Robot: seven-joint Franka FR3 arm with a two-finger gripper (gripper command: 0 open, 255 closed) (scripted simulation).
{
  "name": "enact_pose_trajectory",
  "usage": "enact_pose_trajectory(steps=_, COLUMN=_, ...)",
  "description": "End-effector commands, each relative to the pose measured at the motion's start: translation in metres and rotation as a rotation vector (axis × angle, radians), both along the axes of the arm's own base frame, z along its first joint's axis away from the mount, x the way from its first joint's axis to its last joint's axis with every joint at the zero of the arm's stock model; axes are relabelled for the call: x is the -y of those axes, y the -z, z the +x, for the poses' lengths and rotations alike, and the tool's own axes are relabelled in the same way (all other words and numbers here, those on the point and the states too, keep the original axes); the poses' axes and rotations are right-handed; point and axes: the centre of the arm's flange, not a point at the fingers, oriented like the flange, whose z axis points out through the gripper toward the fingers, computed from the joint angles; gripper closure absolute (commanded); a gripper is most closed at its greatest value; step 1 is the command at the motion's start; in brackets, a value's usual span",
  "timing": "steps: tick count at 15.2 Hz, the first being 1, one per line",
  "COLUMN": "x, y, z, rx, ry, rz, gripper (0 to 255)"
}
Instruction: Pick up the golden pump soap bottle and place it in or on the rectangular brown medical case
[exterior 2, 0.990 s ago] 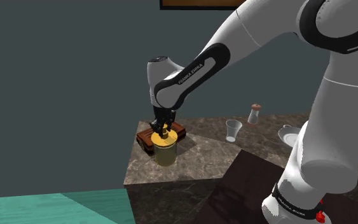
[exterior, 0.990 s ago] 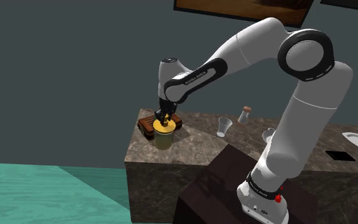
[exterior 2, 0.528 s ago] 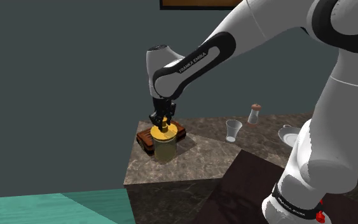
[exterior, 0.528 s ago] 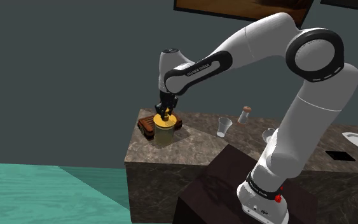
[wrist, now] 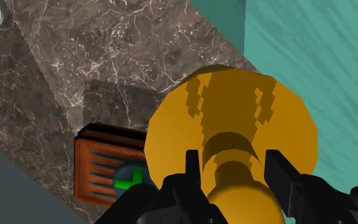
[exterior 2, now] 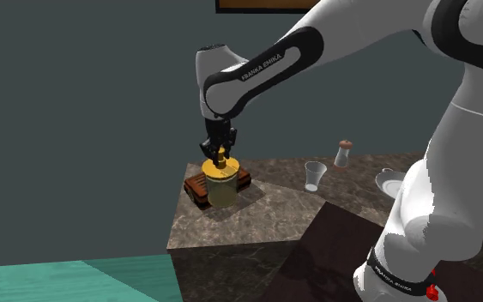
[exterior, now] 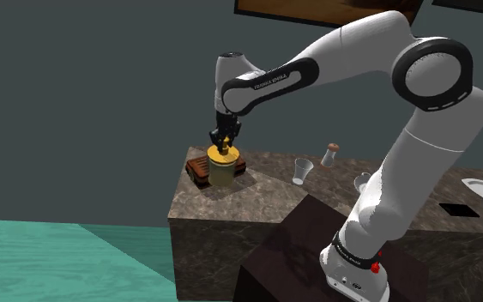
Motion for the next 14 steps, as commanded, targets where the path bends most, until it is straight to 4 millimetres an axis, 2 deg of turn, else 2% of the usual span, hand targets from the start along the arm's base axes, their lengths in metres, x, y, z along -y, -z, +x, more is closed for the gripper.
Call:
enact_pose_trajectory(steps=1, x=0.012, y=-0.008, z=0.014, rx=0.0, ry=0.0, rz=0.0, gripper=255)
enact_pose_trajectory(steps=14, x=0.12, y=-0.056, z=0.139, rx=0.0, ry=0.0, rz=0.0, gripper=255)
